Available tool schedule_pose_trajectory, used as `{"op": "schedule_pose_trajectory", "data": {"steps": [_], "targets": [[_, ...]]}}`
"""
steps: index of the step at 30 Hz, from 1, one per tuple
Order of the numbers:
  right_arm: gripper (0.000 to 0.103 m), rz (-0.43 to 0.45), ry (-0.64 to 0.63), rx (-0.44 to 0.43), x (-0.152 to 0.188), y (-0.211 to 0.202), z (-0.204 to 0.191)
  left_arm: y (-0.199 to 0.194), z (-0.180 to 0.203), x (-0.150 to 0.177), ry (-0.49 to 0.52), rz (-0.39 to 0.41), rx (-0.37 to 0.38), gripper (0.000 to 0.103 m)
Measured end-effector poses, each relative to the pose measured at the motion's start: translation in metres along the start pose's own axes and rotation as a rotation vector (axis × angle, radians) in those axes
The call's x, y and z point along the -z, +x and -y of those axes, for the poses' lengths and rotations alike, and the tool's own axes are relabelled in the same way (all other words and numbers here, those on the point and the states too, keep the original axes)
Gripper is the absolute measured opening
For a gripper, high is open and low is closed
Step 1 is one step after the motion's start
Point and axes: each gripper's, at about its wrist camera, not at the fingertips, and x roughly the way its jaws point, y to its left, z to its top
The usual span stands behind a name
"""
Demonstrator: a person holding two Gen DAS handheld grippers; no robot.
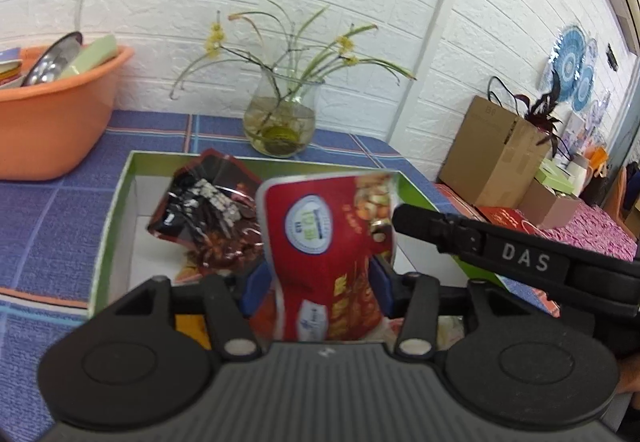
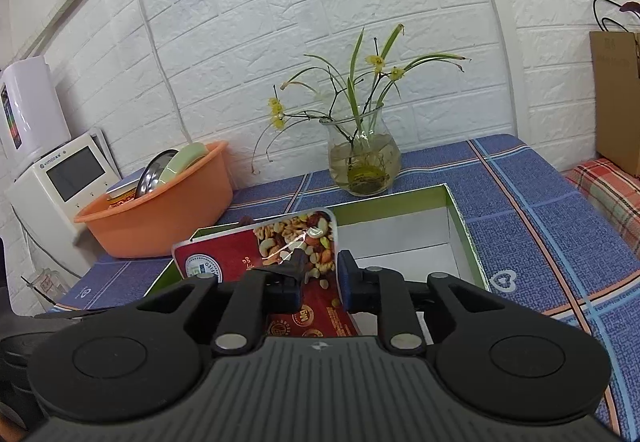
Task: Organize snacks
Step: 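Open the right tool to drop the red nut bag into the box, then grasp the clear brown-snack bag with the right tool while the left grasps the orange ring candy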
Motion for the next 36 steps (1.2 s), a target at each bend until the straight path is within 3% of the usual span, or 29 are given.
{"op": "schedule_pose_trajectory", "data": {"steps": [7, 13, 15, 21, 25, 28, 33, 36], "targets": [[0.052, 0.006, 0.025, -0.007, -0.003, -0.003, 0.002, -0.033, -0.022, -0.006, -0.037, 0.054, -0.052, 0.055], [0.077, 0.008, 0.043, -0.072, -0.009, -0.013, 0.002, -0.09, -0.026, 0.002, 0.008, 0.127, -0.105, 0.062], [0.085, 0.016, 0.038, -0.099, -0.012, -0.019, 0.0, -0.106, -0.026, 0.012, 0.046, 0.125, -0.131, 0.064], [0.096, 0.033, 0.059, -0.147, -0.014, -0.053, 0.003, -0.136, -0.035, 0.05, 0.137, 0.067, -0.228, 0.065], [0.097, -0.021, 0.153, -0.199, 0.002, -0.08, 0.028, -0.14, -0.039, 0.071, 0.166, 0.039, -0.236, 0.065], [0.094, -0.077, 0.235, -0.211, 0.013, -0.096, 0.045, -0.132, -0.032, 0.076, 0.183, 0.014, -0.186, 0.066], [0.077, -0.133, 0.188, -0.204, 0.041, -0.116, 0.047, -0.106, -0.01, 0.081, 0.292, -0.045, -0.182, 0.067], [0.072, -0.142, 0.221, -0.206, 0.053, -0.118, 0.054, -0.087, -0.007, 0.087, 0.313, -0.122, -0.15, 0.067]]}}
